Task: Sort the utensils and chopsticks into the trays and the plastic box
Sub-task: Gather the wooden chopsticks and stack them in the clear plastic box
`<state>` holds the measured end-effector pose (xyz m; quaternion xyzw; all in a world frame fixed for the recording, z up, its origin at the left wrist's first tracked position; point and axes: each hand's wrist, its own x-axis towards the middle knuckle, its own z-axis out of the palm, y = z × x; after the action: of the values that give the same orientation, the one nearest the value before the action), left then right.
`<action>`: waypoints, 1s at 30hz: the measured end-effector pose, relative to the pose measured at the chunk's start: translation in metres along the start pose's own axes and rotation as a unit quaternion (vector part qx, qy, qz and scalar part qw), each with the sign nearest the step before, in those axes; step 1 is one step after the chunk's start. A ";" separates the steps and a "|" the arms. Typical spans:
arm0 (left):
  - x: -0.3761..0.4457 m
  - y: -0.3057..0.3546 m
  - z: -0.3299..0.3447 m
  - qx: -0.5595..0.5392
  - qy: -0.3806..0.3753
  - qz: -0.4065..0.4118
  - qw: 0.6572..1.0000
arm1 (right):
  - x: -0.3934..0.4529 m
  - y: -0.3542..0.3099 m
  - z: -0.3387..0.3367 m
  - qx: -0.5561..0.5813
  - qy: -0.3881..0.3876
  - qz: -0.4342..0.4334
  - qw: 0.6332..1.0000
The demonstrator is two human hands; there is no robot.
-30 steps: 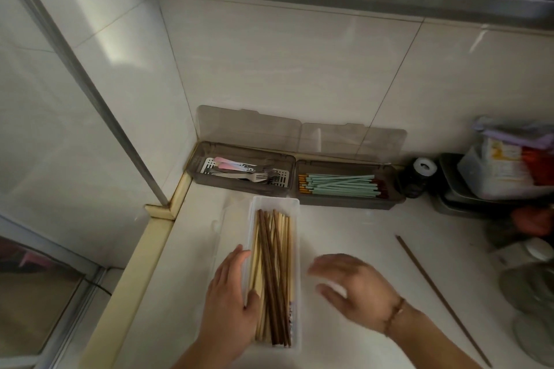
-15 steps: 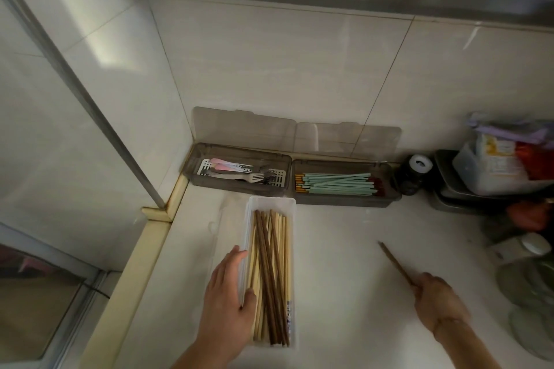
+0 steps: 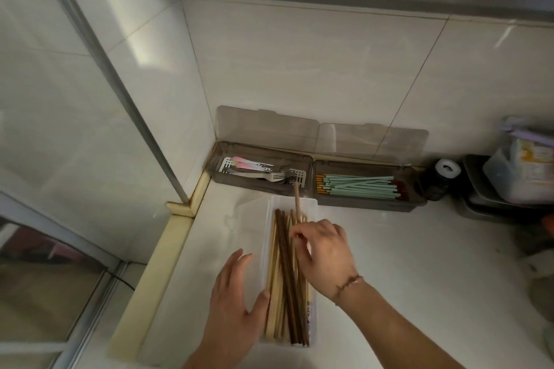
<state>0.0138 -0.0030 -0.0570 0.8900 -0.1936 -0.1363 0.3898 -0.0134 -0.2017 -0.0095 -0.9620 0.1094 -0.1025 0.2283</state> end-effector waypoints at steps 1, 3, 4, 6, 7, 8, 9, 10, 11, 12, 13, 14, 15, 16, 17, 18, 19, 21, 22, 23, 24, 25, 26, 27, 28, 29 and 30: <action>-0.003 -0.006 -0.002 0.002 0.007 -0.016 1.000 | 0.003 0.001 0.006 -0.024 -0.046 -0.001 0.999; -0.009 -0.019 -0.006 -0.010 0.023 -0.064 0.998 | 0.005 0.003 0.016 -0.055 -0.120 0.005 0.991; -0.012 -0.022 -0.007 -0.024 0.029 -0.082 0.996 | 0.004 0.005 0.019 -0.063 -0.142 0.013 0.988; -0.016 -0.027 -0.008 -0.066 0.036 -0.116 0.990 | 0.004 0.007 0.023 -0.077 -0.161 0.019 0.984; -0.017 -0.028 -0.009 -0.085 0.036 -0.135 0.987 | 0.004 0.008 0.025 -0.084 -0.165 0.016 0.983; -0.018 -0.028 -0.009 -0.102 0.034 -0.154 0.982 | 0.004 0.008 0.026 -0.090 -0.168 0.013 0.982; -0.018 -0.028 -0.010 -0.117 0.033 -0.173 0.977 | 0.006 0.008 0.027 -0.095 -0.171 0.011 0.981; -0.016 -0.027 -0.010 -0.131 0.033 -0.191 0.972 | 0.007 0.008 0.028 -0.100 -0.176 0.010 0.979; -0.015 -0.027 -0.010 -0.142 0.035 -0.204 0.968 | 0.008 0.008 0.028 -0.107 -0.182 0.011 0.977; -0.013 -0.027 -0.010 -0.151 0.038 -0.212 0.965 | 0.009 0.007 0.029 -0.115 -0.188 0.012 0.975; -0.010 -0.026 -0.010 -0.158 0.042 -0.215 0.963 | 0.009 0.007 0.030 -0.124 -0.193 0.012 0.973; -0.008 -0.026 -0.011 -0.165 0.045 -0.216 0.961 | 0.010 0.007 0.031 -0.133 -0.195 0.009 0.972; -0.006 -0.026 -0.011 -0.171 0.048 -0.217 0.960 | 0.010 0.007 0.032 -0.140 -0.196 0.007 0.971; -0.004 -0.025 -0.011 -0.180 0.050 -0.220 0.958 | 0.010 0.007 0.032 -0.145 -0.196 0.006 0.970; -0.003 -0.025 -0.010 -0.189 0.050 -0.225 0.955 | 0.009 0.008 0.032 -0.147 -0.197 0.006 0.969; -0.002 -0.026 -0.010 -0.196 0.050 -0.230 0.952 | 0.009 0.008 0.033 -0.149 -0.196 0.004 0.969; -0.001 -0.026 -0.009 -0.200 0.051 -0.235 0.950 | 0.009 0.008 0.033 -0.150 -0.195 0.002 0.969; 0.000 -0.025 -0.007 -0.203 0.056 -0.244 0.947 | 0.009 0.009 0.034 -0.150 -0.194 0.002 0.969; 0.000 -0.025 -0.006 -0.207 0.059 -0.247 0.945 | 0.009 0.010 0.034 -0.148 -0.193 0.000 0.970; 0.001 -0.024 -0.006 -0.213 0.062 -0.248 0.943 | 0.009 0.010 0.034 -0.146 -0.194 -0.001 0.970; 0.001 -0.024 -0.006 -0.218 0.065 -0.248 0.942 | 0.008 0.011 0.034 -0.145 -0.194 0.000 0.970; 0.001 -0.023 -0.007 -0.224 0.068 -0.248 0.940 | 0.008 0.011 0.034 -0.143 -0.194 0.000 0.970; 0.002 -0.023 -0.008 -0.231 0.073 -0.248 0.938 | 0.008 0.012 0.034 -0.141 -0.192 -0.002 0.971; 0.002 -0.023 -0.010 -0.238 0.080 -0.248 0.936 | 0.008 0.012 0.034 -0.138 -0.191 -0.004 0.972; 0.002 -0.023 -0.012 -0.245 0.088 -0.247 0.933 | 0.007 0.013 0.034 -0.136 -0.189 -0.005 0.972; 0.002 -0.024 -0.015 -0.250 0.098 -0.245 0.932 | 0.007 0.013 0.034 -0.135 -0.187 -0.006 0.973; 0.002 -0.025 -0.019 -0.251 0.108 -0.242 0.931 | 0.007 0.014 0.035 -0.134 -0.181 -0.009 0.974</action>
<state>0.0286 0.0235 -0.0632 0.7922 0.1114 -0.1734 0.5744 -0.0005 -0.2012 -0.0453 -0.9873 0.0707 0.0874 0.1126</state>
